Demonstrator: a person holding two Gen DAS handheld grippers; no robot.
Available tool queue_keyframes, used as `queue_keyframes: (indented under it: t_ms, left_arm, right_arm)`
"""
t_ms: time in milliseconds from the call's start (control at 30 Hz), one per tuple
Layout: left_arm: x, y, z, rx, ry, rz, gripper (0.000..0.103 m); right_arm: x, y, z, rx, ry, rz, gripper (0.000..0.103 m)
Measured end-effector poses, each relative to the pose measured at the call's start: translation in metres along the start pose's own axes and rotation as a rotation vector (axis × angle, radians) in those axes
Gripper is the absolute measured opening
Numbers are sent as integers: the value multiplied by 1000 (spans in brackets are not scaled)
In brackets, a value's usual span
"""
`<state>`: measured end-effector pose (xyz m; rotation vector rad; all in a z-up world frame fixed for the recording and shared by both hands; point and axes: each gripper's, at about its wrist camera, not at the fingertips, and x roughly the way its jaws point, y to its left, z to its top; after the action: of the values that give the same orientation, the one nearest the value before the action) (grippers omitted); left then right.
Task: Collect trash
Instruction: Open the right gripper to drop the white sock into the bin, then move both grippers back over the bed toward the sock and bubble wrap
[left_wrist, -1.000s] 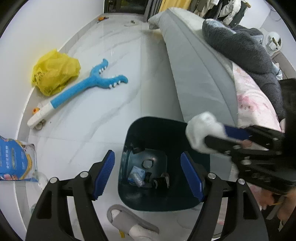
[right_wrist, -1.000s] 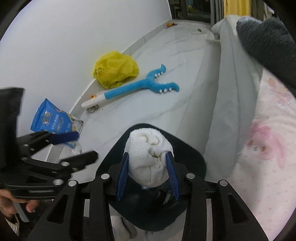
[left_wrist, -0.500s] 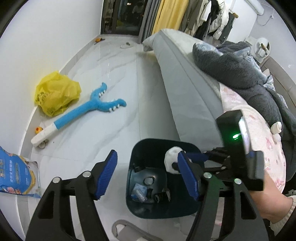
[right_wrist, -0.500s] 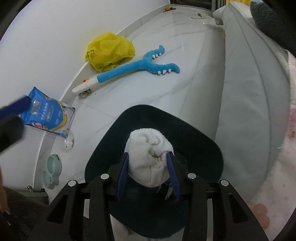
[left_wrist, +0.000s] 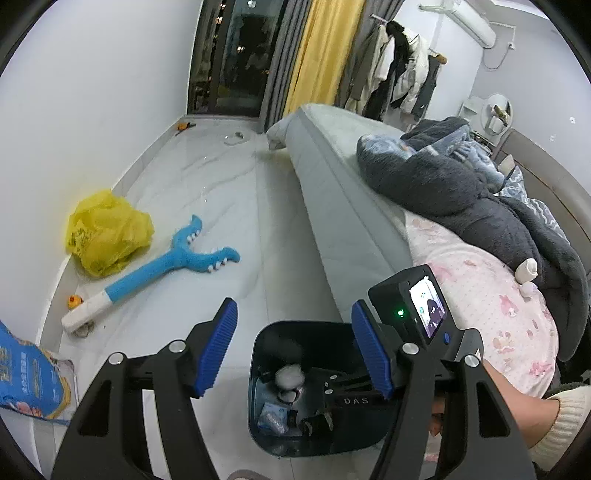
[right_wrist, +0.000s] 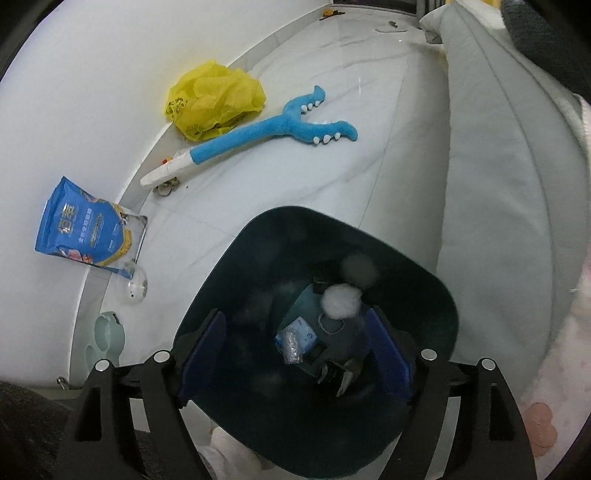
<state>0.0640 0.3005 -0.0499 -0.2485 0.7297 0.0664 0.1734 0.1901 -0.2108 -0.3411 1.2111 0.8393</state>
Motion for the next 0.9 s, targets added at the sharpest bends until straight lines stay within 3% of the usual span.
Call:
queue_keyframes:
  t_ms: [500,900]
  left_arm:
    - [-19,-34,24,11,-118,-47,67]
    - [-2,-76,30,46,-109,-70,70]
  right_arm:
    - [-71,-9,-2,-30,-166,-2,85]
    - [-132,-53,-12,-6,-326,-84,87]
